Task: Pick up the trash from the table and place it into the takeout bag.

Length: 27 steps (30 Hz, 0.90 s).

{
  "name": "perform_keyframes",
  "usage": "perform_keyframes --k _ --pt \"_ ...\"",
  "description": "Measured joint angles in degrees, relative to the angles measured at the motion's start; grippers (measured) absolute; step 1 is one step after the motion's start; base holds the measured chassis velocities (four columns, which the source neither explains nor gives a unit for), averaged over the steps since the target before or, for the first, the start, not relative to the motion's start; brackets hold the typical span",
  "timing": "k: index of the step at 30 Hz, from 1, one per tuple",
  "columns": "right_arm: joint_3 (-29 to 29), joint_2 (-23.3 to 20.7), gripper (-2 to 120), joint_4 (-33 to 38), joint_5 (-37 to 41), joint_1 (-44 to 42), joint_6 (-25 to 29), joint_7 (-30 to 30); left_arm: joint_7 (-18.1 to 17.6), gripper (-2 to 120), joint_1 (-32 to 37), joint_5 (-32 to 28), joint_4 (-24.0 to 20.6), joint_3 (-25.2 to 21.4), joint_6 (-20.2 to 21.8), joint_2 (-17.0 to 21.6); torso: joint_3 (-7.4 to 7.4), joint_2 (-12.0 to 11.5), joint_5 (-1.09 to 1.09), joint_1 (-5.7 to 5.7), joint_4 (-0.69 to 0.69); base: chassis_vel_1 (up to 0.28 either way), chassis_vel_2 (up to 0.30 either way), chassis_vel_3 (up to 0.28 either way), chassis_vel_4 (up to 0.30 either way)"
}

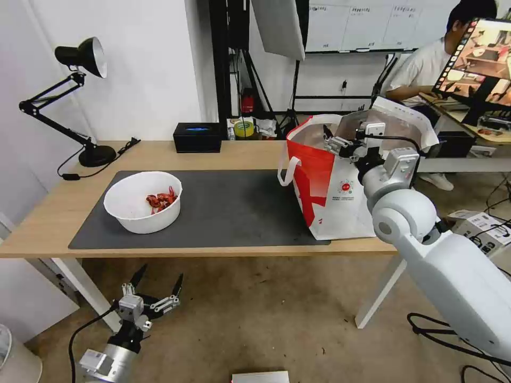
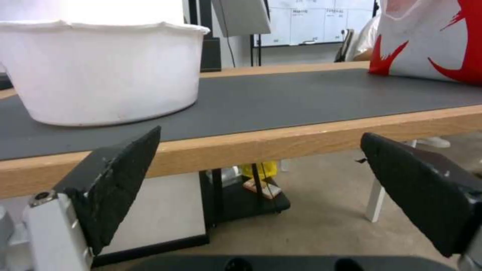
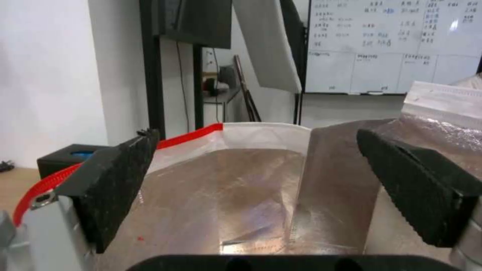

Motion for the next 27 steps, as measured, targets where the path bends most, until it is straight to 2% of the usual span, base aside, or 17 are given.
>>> perform_keyframes --k 10,17,21,27 --pt "-0.15 -0.18 100 0.64 0.61 0.53 0.0 0.17 0.01 100 -0.23 -0.03 -0.23 -0.1 -0.03 0.12 0.0 0.0 0.0 0.0 0.0 0.0 0.0 0.0 0.0" --pt "0.46 -0.83 100 2.98 1.03 -0.32 2.76 -0.35 0.02 100 -0.21 -0.08 -0.71 -0.34 -0.02 0.18 0.0 0.0 0.0 0.0 0.0 0.0 0.0 0.0 0.0" --pt "1.44 -1.66 100 5.31 1.55 -2.59 4.9 -2.21 0.02 100 -0.05 -0.16 -1.06 -0.62 0.03 0.32 0.0 0.0 0.01 0.0 0.0 0.0 0.0 0.0 0.0" --pt "4.42 -3.46 100 12.27 1.55 -11.51 8.37 -7.1 0.06 100 0.2 -0.23 -1.41 -0.92 0.04 0.39 -0.01 0.0 0.0 0.0 0.0 0.0 0.0 0.0 0.0"
